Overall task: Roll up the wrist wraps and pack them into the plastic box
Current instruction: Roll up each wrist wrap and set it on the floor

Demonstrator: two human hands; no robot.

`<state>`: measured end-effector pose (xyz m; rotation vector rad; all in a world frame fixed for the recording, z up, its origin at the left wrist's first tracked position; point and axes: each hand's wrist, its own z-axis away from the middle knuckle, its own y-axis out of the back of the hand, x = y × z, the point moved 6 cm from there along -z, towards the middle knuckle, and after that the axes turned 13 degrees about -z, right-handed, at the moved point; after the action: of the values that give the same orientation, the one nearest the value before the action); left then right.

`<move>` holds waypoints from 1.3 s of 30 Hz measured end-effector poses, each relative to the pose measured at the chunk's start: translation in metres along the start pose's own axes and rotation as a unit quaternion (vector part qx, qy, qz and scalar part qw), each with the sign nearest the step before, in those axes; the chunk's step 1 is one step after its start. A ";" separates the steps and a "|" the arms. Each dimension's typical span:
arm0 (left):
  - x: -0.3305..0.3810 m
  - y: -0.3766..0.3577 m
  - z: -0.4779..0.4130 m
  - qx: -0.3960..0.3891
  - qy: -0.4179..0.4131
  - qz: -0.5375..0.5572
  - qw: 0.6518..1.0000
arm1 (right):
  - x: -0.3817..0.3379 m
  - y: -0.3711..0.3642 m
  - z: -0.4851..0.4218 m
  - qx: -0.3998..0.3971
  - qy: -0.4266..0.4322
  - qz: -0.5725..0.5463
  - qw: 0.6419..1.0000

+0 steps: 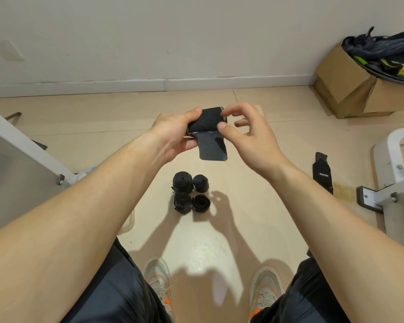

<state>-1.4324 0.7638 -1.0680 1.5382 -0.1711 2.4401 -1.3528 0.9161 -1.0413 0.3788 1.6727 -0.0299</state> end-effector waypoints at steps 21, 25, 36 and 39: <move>-0.006 -0.002 -0.003 0.007 -0.015 -0.070 0.997 | -0.012 0.004 0.000 -0.084 0.088 0.156 0.980; -0.005 -0.011 0.001 -0.019 -0.040 -0.085 0.995 | -0.015 0.010 0.000 -0.064 0.083 0.132 0.986; -0.003 -0.034 0.014 -0.152 -0.073 -0.103 0.980 | -0.010 0.021 -0.007 0.023 0.085 0.102 0.991; -0.003 -0.036 0.016 -0.160 -0.077 -0.091 0.980 | -0.009 0.021 -0.008 0.037 0.079 0.103 0.991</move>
<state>-1.4071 0.7943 -1.0653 1.5216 -0.4108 2.0371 -1.3543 0.9356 -1.0269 0.6227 1.7844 0.0934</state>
